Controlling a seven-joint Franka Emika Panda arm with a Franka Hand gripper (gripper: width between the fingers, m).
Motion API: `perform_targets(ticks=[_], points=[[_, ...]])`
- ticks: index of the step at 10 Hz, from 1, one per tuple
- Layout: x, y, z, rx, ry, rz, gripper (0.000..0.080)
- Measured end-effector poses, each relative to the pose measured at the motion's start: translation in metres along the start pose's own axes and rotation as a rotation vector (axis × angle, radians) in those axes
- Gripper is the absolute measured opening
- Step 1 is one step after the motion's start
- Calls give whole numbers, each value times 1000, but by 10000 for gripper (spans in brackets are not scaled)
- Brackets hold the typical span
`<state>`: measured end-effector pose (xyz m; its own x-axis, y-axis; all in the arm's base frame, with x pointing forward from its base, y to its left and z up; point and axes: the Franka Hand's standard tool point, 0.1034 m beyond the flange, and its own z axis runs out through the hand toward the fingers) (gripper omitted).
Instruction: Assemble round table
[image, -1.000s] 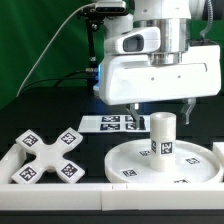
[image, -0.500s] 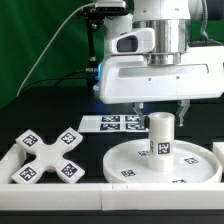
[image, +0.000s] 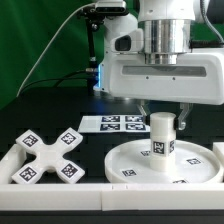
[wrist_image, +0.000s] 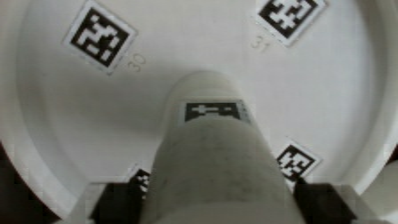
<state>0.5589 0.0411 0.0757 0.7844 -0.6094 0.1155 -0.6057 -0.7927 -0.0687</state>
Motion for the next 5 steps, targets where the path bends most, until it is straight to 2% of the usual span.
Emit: perform_targets(ticks=[1, 5], points=[[0, 0, 0, -2, 3, 133, 406], [-2, -2, -1, 36, -64, 791, 407]])
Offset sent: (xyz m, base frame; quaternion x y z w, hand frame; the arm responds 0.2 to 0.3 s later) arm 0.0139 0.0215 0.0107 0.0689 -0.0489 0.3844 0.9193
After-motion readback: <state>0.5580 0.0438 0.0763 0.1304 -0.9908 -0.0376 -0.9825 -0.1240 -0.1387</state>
